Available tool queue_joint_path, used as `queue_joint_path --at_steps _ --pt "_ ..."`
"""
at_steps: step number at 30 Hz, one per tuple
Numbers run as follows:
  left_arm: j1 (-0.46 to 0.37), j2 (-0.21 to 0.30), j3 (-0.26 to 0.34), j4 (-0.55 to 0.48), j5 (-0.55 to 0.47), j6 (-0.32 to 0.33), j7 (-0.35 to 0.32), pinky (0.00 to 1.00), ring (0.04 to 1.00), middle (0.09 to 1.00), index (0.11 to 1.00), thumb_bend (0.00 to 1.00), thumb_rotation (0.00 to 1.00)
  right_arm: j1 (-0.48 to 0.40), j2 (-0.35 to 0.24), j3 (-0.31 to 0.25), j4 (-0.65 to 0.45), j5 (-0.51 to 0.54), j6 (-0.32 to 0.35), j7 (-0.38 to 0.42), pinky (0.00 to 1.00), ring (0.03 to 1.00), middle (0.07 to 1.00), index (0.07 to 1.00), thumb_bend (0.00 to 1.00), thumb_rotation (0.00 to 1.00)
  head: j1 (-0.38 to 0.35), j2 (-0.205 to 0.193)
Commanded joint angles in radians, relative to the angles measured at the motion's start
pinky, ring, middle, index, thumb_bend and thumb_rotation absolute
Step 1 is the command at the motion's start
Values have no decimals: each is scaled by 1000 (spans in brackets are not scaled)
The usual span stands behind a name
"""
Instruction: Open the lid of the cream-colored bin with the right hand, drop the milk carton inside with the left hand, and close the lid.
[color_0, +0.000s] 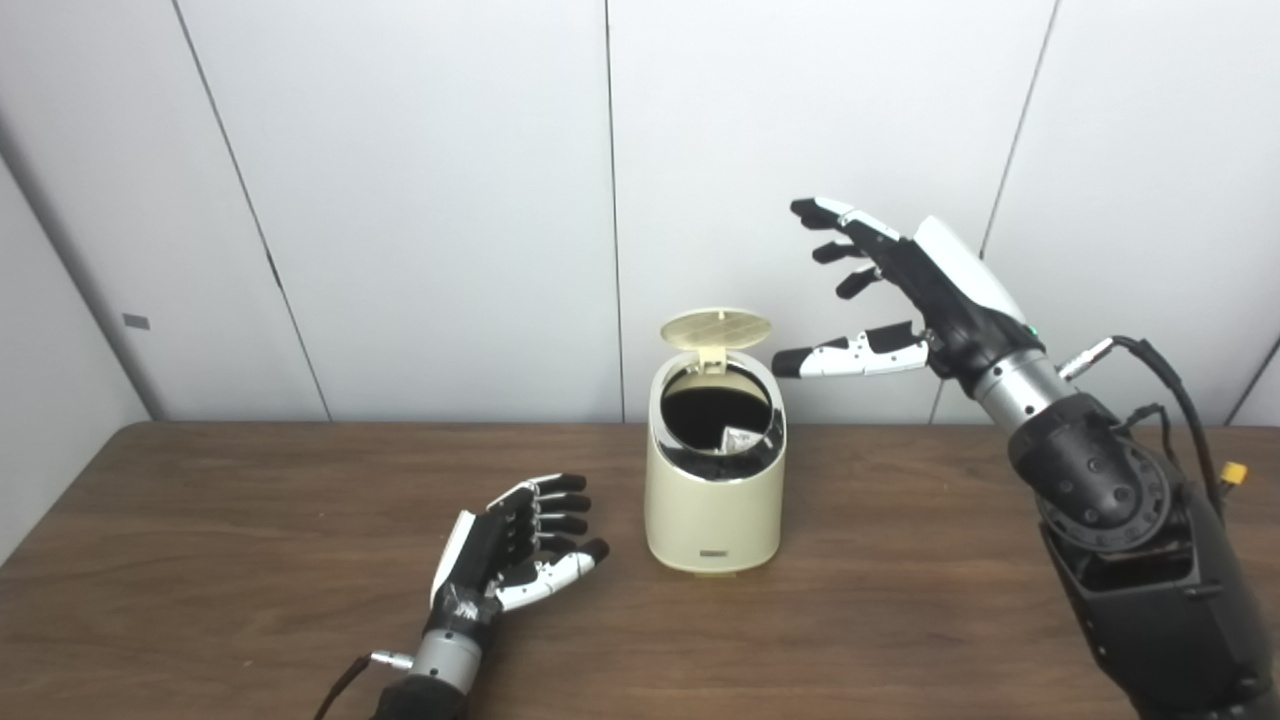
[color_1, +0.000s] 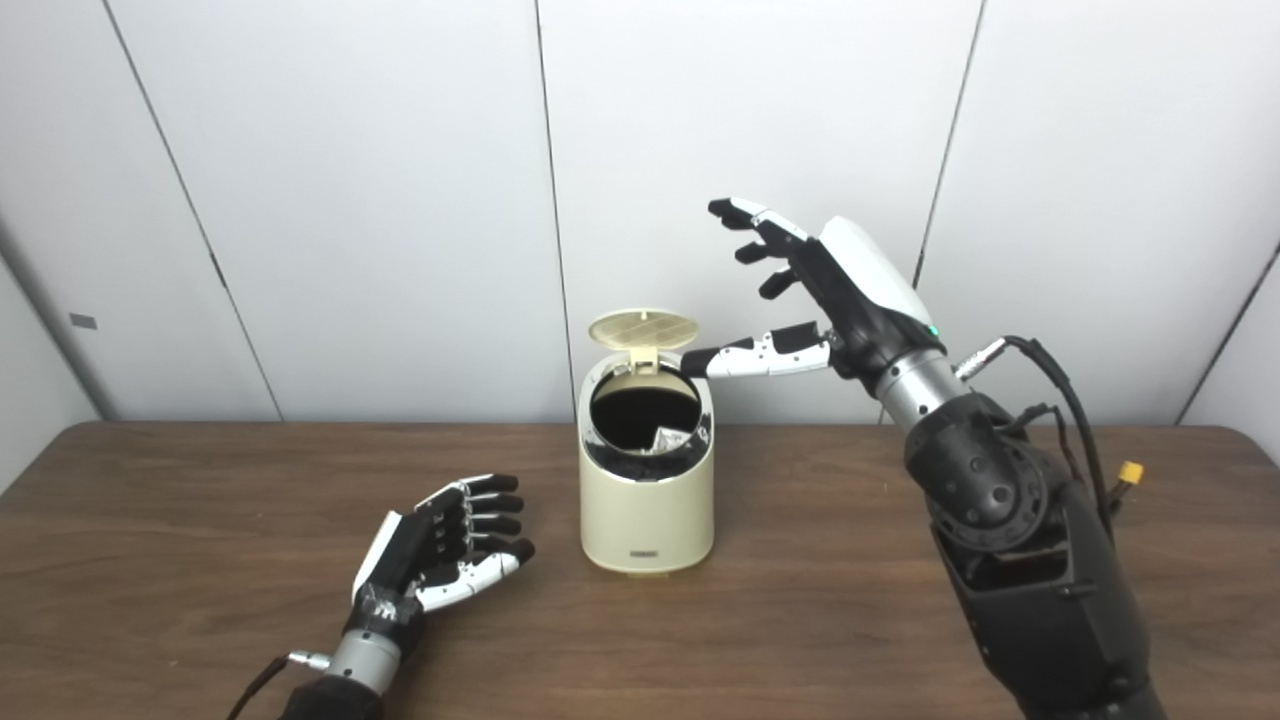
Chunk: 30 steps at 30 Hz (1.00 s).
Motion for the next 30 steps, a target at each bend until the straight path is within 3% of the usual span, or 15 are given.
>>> queue_joint_path --at_steps 1,10,17,30 --pt "-26 1 0 -29 -10 -27 -4 643 671 706 773 612 38 -49 -7 2 -21 -9 -17 -3 667 793 871 879 720 392 4 2" --pt "-19 2 -1 -26 -5 -31 -3 610 656 704 764 606 33 -82 -3 45 8 -49 -26 19 608 808 883 880 748 393 7 2" --pt "-19 0 -2 -32 -4 -29 -2 603 652 700 754 613 50 -122 -29 97 62 -73 -70 57 721 877 921 880 705 396 9 3" --pt "-18 -2 0 -32 -3 -20 3 620 660 703 755 603 22 -157 -74 131 122 -156 -166 64 674 857 865 813 744 423 15 5"
